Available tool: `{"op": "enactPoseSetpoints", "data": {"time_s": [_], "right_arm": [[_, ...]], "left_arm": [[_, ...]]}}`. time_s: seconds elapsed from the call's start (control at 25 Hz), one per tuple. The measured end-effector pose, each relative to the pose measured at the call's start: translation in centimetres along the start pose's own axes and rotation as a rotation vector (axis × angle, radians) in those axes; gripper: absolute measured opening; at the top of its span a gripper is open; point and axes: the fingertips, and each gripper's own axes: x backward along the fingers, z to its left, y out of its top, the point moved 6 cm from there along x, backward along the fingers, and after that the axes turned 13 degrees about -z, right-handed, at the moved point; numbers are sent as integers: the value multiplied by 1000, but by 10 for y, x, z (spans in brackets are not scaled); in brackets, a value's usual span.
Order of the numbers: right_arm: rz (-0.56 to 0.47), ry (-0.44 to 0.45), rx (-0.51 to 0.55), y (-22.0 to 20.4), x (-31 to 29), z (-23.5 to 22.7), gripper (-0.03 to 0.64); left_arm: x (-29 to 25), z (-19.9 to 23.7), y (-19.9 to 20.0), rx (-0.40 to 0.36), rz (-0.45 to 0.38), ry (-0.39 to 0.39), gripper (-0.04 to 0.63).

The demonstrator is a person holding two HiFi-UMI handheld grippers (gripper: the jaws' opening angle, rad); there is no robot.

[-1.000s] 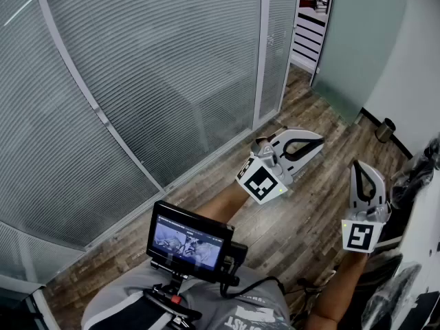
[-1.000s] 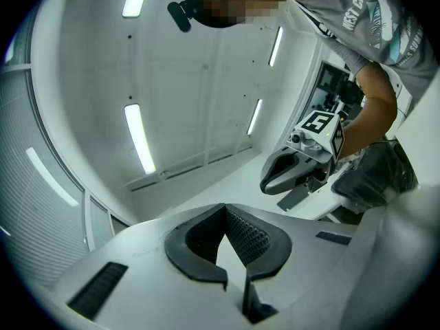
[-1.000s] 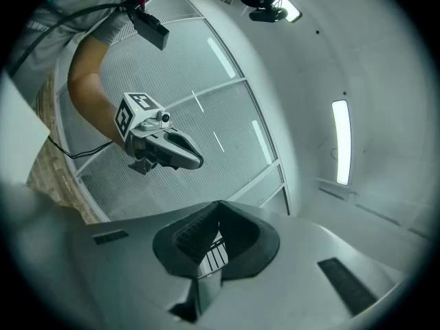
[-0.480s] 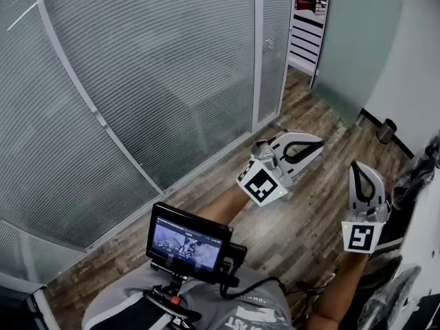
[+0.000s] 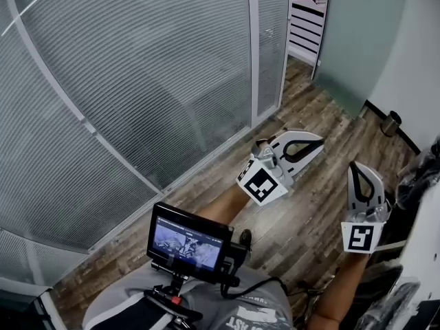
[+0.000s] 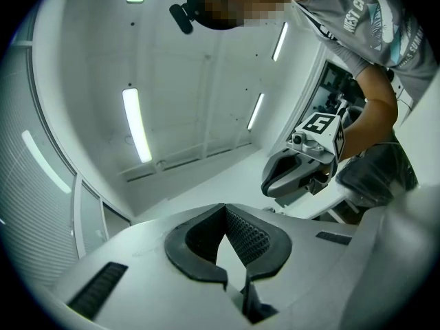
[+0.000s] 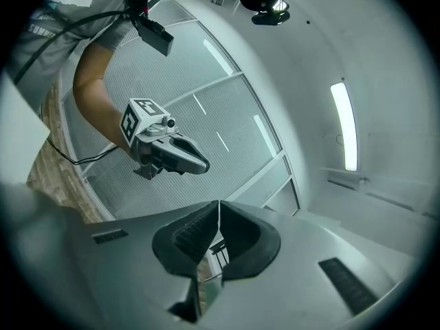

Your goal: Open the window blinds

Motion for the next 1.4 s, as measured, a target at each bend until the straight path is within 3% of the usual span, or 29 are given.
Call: {"op": "enactPoseSetpoints", "data": {"time_s": [0.4, 0.76, 1.16, 1.4], "right_arm": [[73, 19, 1, -113, -97, -36, 5], [104, -8, -6, -202, -165, -88, 5], [36, 28, -76, -377, -213, -144, 5], [-33, 61, -86, -475, -234, -222, 5]], "left_arm": [[-51, 70, -142, 63, -30, 7, 5], [-107, 136, -246, 96, -50, 5, 5], [-205, 153, -391, 66, 29, 24, 5], [-300, 170, -459, 22, 67, 62, 5]]}}
